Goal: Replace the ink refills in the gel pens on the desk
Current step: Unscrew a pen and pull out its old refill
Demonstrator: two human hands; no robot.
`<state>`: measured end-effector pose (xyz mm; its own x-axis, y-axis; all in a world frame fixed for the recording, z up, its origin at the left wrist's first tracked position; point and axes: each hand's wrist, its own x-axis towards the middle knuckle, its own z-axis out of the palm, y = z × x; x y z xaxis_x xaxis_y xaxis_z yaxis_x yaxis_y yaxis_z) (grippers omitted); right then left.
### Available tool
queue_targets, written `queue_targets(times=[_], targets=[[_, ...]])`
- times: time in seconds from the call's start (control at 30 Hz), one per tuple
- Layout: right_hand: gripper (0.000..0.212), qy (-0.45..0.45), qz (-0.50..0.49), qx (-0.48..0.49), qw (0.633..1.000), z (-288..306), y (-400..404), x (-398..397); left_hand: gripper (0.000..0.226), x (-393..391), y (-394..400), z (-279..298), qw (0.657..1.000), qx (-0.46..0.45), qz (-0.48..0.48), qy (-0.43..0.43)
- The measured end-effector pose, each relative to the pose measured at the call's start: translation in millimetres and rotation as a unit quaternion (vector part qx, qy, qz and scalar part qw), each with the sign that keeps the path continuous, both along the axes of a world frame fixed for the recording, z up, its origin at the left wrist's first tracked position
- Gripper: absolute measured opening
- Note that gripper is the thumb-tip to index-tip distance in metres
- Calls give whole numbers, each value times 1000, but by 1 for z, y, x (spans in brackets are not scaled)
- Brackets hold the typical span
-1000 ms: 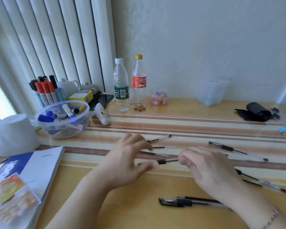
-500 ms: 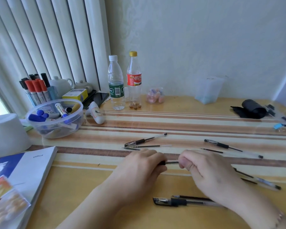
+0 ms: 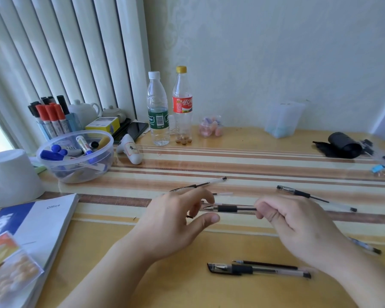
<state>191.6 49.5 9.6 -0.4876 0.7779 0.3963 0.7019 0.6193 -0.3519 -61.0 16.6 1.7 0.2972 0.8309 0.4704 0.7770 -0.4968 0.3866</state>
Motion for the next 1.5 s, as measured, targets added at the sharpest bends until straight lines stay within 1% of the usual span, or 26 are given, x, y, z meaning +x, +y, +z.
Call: queue_targets(times=[0.1, 0.17, 0.27, 0.43, 0.57, 0.6, 0.63, 0.7, 0.73, 0.77, 0.83, 0.93, 1.07, 1.13, 1.23, 1.3, 1.37, 1.4, 1.47, 1.5], targets=[[34, 12, 3, -16, 1000, -1, 1, 2, 15, 4, -1, 3, 1000, 16, -9, -4], [32, 12, 11, -12, 1000, -4, 1, 0, 14, 7, 0, 2, 1000, 17, -12, -3], [30, 42, 26, 16, 999, -8, 0, -5, 20, 7, 2, -1, 999, 26, 0, -29], [28, 105, 41, 97, 989, -10, -1, -11, 38, 7, 4, -4, 996, 27, -2, -83], [17, 133, 50, 155, 978, -11, 1, -13, 45, 8, 6, -4, 992, 12, -10, -123], [15, 136, 53, 157, 977, -11, 1, -14, 45, 7, 6, -5, 992, 8, -9, -126], [17, 139, 55, 137, 979, -12, 1, -14, 44, 6, 7, -5, 992, 8, -8, -128], [29, 141, 57, 58, 987, -13, -1, -15, 43, 3, 9, -4, 991, 14, -4, -132], [34, 130, 56, 33, 989, -15, -1, -15, 43, 2, 9, -4, 991, 17, -4, -133], [35, 118, 55, 27, 991, -17, 0, -14, 43, 2, 9, -4, 991, 17, -5, -132], [26, 105, 49, 45, 992, -16, 0, -14, 40, 3, 9, -4, 991, 14, -11, -129], [14, 122, 48, 46, 990, -13, 1, -13, 38, 4, 8, -5, 991, 7, -11, -137], [17, 117, 48, 37, 991, -16, 0, -15, 39, 5, 8, -4, 991, 5, -13, -135], [17, 112, 42, 69, 990, -15, 0, -17, 39, 6, 7, -3, 989, -6, -18, -145], [18, 129, 29, 114, 985, -12, -1, -17, 42, 7, 6, -4, 984, -29, -29, -171], [21, 130, 41, 90, 987, -11, -4, -18, 43, 6, 6, -3, 984, -29, -27, -176], [30, 122, 64, 41, 990, -13, -6, -18, 41, 6, 6, -1, 984, -22, -26, -173], [33, 113, 69, 33, 991, -14, -5, -17, 41, 5, 6, -1, 985, -21, -28, -171], [29, 94, 61, 52, 992, -16, -4, -17, 43, 5, 6, -1, 985, -22, -34, -169], [21, 89, 49, 69, 992, -15, -3, -18, 44, 5, 6, -1, 985, -23, -37, -169]])
